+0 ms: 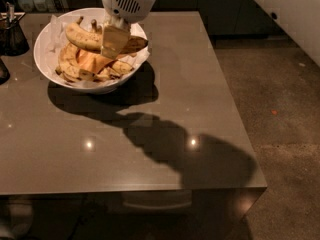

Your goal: Pick banana from white bowl

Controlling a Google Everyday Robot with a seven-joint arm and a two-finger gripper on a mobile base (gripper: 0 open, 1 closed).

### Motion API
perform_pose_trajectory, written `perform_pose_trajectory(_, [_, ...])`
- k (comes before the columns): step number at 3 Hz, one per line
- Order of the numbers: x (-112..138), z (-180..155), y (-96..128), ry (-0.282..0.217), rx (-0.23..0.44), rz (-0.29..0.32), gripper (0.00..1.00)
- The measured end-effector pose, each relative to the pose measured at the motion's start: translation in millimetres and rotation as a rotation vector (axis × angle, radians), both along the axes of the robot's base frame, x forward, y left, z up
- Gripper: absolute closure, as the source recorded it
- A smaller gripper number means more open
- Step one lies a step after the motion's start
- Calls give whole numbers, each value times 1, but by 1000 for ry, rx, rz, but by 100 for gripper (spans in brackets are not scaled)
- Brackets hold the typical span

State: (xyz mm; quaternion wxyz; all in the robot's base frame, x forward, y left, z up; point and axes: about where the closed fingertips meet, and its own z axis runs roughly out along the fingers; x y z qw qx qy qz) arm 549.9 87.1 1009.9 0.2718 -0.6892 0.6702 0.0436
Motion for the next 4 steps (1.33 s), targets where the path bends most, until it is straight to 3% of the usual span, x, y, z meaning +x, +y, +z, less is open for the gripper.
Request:
perform_pose_trajectory(1, [-36, 0, -4, 23, -2, -25, 100])
perform_pose_trajectory(3, [-134, -6, -23, 90, 32, -155, 100])
perform_pose_trajectory(4, [-139, 3, -21, 70, 36, -147, 100])
